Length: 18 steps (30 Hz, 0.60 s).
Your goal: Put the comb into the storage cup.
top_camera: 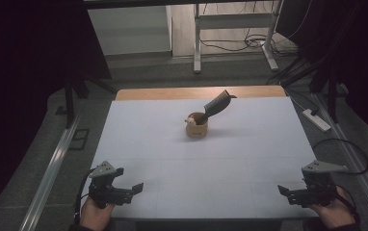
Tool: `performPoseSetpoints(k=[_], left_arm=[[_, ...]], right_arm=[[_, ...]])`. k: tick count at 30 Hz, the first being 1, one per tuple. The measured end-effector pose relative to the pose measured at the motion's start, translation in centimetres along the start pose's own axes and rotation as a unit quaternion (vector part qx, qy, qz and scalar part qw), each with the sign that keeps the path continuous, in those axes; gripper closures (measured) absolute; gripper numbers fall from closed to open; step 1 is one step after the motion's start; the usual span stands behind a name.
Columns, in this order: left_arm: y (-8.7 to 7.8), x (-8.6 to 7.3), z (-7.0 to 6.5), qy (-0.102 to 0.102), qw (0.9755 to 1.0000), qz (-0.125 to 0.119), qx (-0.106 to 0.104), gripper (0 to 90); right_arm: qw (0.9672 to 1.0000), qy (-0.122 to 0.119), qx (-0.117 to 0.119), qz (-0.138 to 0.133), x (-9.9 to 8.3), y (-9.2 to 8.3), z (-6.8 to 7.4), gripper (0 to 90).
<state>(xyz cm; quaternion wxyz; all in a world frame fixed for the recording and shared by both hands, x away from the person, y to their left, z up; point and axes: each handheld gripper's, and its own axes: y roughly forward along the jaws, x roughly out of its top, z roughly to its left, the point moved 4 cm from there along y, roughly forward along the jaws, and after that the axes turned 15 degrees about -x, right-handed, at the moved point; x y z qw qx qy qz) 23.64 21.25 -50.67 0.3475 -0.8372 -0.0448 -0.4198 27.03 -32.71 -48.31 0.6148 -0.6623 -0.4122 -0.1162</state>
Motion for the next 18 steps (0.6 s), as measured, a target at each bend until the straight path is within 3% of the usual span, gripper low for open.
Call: performPoseSetpoints(k=[18], left_arm=[[0.12, 0.05, 0.03, -0.003, 1.0, 0.004, 0.003, 1.3]], right_arm=[[0.9989, -0.009, -0.028, 0.037, -0.47, 0.22, 0.08, 0.1]])
